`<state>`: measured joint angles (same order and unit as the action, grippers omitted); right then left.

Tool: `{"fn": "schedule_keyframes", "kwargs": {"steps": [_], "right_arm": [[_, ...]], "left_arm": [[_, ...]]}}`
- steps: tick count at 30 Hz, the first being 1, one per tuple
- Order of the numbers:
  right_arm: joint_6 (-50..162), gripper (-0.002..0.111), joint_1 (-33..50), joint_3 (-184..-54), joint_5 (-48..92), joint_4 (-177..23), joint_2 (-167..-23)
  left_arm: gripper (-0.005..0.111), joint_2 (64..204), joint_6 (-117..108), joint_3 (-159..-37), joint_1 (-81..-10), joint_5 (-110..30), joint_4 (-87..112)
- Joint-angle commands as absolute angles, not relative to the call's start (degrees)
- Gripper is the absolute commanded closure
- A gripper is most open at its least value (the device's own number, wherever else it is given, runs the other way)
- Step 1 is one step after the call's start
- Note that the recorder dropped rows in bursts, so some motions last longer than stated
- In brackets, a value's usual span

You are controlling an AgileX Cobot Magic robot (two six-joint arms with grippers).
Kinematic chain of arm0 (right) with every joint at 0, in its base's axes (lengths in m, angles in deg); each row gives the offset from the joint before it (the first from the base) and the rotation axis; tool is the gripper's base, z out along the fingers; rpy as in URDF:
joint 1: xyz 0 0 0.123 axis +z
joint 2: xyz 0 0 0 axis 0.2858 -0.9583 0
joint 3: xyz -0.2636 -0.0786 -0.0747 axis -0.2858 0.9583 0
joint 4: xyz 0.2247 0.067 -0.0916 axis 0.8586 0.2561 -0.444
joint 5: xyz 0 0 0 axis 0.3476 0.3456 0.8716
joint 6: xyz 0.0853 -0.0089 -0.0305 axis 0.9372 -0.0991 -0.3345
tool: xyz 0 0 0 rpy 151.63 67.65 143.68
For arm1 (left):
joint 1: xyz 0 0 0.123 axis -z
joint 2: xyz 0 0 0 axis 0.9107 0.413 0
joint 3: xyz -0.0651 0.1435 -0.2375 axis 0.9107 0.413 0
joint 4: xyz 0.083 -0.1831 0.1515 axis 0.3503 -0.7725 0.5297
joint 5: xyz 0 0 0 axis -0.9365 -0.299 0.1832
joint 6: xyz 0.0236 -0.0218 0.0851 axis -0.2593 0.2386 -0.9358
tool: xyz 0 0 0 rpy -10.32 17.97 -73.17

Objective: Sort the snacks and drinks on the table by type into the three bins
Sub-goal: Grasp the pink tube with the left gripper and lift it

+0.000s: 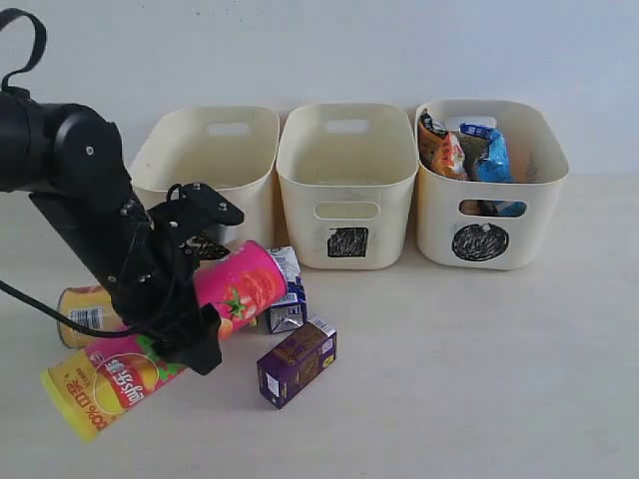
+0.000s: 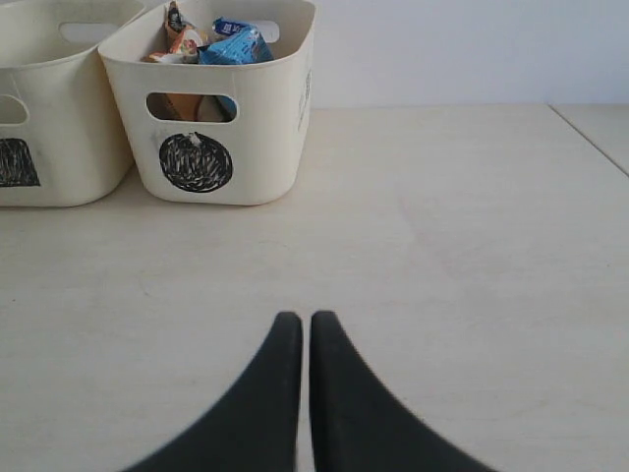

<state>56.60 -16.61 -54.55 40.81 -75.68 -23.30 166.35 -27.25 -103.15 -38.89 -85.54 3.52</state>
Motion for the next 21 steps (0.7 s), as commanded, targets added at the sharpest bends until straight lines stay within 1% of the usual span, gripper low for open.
{"fn": "schedule_keyframes", "kwargs": {"steps": [1, 9, 15, 21], "right_arm": [[56.6, 0.108, -16.67, -54.34, 40.31, -75.6, -22.98], [56.6, 0.108, -16.67, -54.34, 40.31, -75.6, -22.98], [56.6, 0.108, -16.67, -54.34, 40.31, -75.6, -22.98], [56.6, 0.108, -16.67, -54.34, 40.31, -75.6, -22.98]], "left_arm": [[0.103, 162.83, -27.42, -103.46, -38.64, -86.44, 3.29], [0.103, 160.82, -28.06, -102.12, -39.32, -86.19, 1.96], [0.103, 163.04, -28.06, -95.6, -39.7, -78.46, 1.72], [0.103, 163.32, -27.95, -93.81, -39.84, -73.94, 1.09]]}}
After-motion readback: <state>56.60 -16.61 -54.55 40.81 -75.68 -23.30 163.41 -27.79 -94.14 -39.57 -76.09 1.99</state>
